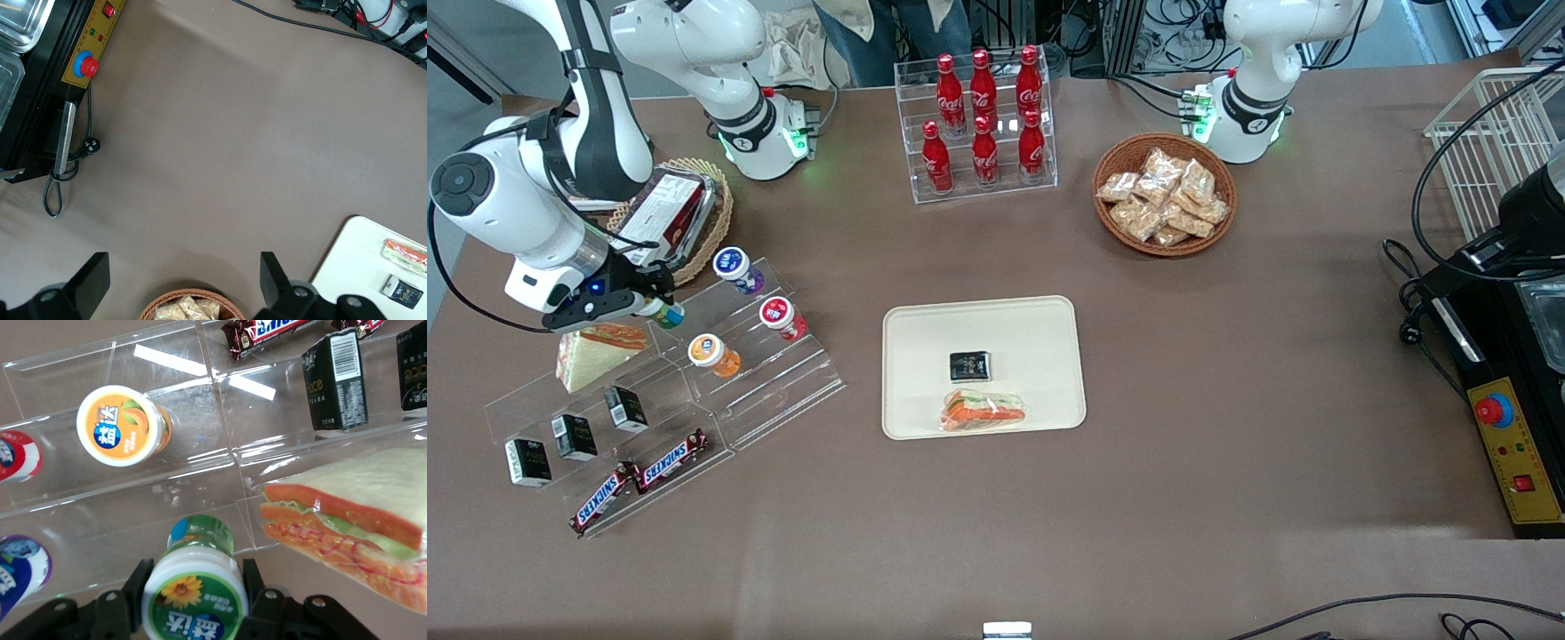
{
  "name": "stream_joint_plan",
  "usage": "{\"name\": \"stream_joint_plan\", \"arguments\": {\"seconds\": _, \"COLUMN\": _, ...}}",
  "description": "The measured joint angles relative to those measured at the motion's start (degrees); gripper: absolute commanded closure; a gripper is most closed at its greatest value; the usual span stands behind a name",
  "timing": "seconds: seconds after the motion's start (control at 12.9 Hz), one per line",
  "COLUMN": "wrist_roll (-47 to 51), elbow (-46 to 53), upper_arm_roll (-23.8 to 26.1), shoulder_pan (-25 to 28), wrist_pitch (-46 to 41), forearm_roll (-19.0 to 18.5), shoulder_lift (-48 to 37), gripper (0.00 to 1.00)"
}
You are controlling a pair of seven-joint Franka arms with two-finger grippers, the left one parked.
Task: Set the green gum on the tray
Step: 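Lift the green gum bottle and carry it toward the cream tray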
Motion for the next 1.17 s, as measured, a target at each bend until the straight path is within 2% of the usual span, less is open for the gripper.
{"name": "stream_joint_plan", "arguments": {"seconds": 0.23, "wrist_roll": 0.06, "elbow": 6.06, "upper_arm_roll": 1.0, "shoulder_pan": 0.24, "wrist_pitch": -9.2, "forearm_roll": 0.23, "shoulder_lift": -1.64, "gripper": 0.69}}
{"name": "stream_joint_plan", "arguments": {"seconds": 0.54, "wrist_roll": 6.55, "elbow": 13.57, "upper_arm_roll": 6.11, "shoulder_pan": 1.09, "wrist_pitch": -15.92, "forearm_roll": 4.61, "shoulder_lift": -2.25, "gripper": 0.69}}
{"name": "stream_joint_plan", "arguments": {"seconds": 0.78, "wrist_roll": 20.19, "elbow": 15.11, "upper_arm_roll": 13.11, "shoulder_pan": 3.26, "wrist_pitch": -16.32, "forearm_roll": 5.3, "shoulder_lift": -2.14, "gripper": 0.68}}
{"name": "stream_joint_plan", "arguments": {"seconds": 0.93, "wrist_roll": 31.67, "elbow": 15.69, "upper_arm_roll": 17.6, "shoulder_pan": 5.65, "wrist_pitch": -16.3, "forearm_roll": 7.32, "shoulder_lift": -1.21, "gripper": 0.68}}
{"name": "stream_joint_plan", "arguments": {"seconds": 1.17, "wrist_roll": 47.89, "elbow": 19.04, "upper_arm_roll": 23.05, "shoulder_pan": 9.96, "wrist_pitch": -15.55, "forearm_roll": 7.61, "shoulder_lift": 3.61, "gripper": 0.68}}
